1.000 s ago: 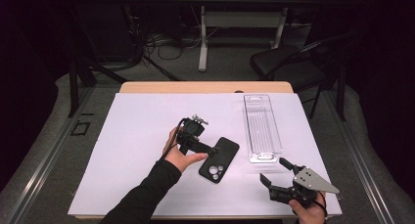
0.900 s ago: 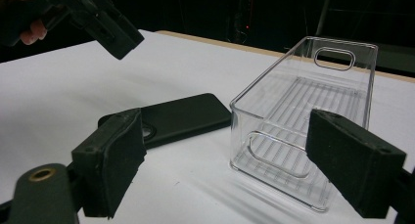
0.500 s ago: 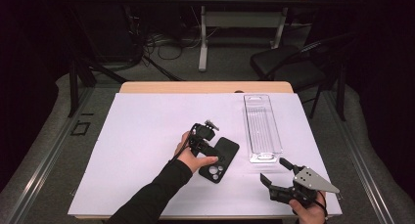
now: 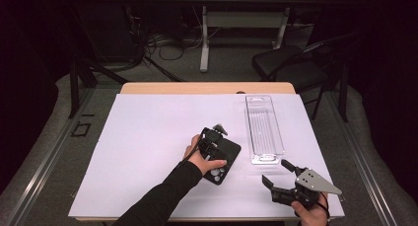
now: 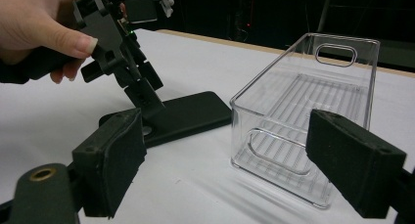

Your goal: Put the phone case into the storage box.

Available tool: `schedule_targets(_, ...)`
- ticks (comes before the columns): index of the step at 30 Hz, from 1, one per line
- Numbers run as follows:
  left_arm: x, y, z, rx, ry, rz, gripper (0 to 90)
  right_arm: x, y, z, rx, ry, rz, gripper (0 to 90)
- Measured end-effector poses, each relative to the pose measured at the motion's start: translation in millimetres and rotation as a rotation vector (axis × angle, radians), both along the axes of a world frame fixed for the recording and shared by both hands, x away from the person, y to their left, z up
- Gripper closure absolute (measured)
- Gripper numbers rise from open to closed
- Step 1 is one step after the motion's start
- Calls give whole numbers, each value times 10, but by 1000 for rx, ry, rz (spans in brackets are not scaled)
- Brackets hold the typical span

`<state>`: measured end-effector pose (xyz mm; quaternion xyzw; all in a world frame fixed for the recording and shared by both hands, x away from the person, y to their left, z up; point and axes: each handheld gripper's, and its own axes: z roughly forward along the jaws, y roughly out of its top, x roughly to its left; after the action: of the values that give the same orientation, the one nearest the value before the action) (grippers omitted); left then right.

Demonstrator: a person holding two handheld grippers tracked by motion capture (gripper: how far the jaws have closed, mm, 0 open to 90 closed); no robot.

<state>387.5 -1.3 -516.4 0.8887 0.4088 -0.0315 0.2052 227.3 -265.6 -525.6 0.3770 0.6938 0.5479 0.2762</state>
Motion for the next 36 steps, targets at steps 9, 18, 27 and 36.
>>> schedule_targets(9, -14, -31, -37, 20, 11, -6, 64, -1, 5, -2, 2, 5, 0, 141)
schedule_targets(18, -34, -85, -101, 46, 28, -8, 65, 6, 9, -9, -1, 1, 1, 141)
schedule_targets(27, -20, -126, -142, 79, 26, -1, 72, 9, 7, -10, -4, 7, 6, 142)
schedule_targets(36, 15, -168, -172, 109, 32, 12, 75, 11, 3, -16, -4, 9, 9, 142)
